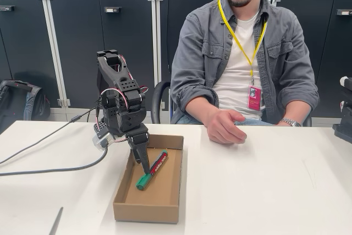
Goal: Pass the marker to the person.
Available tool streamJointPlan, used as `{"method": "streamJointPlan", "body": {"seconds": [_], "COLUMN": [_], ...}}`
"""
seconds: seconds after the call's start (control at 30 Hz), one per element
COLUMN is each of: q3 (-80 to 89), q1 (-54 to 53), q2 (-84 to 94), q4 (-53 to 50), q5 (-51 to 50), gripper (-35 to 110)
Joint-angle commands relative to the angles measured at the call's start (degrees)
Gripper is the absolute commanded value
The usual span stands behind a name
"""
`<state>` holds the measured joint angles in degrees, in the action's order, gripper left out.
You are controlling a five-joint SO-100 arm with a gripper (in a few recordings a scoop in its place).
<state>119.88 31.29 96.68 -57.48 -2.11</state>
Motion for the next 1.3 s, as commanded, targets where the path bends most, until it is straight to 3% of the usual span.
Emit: {"method": "streamJointPlan", "body": {"seconds": [0.0, 0.2, 0.27, 0.33, 0.37, 0.57, 0.77, 1.03, 1.27], "q3": [1.14, -0.88, 0.53, 1.05, 0.62, -1.85, -6.94, -9.93, -25.14], "q1": [-32.7, -28.48, -26.1, -22.41, -21.53, -19.86, -21.27, -20.74, -24.17], "q2": [49.57, 47.64, 46.67, 45.44, 44.82, 40.52, 37.09, 37.0, 30.85], "q4": [30.67, 30.41, 27.95, 24.61, 22.94, 21.01, 20.3, 12.48, 3.34], "q5": [22.94, 25.05, 34.28, 52.91, 53.35, 44.12, 23.55, 27.16, 30.67], "gripper": [59, 59, 59, 59, 59, 59, 59, 59, 59]}}
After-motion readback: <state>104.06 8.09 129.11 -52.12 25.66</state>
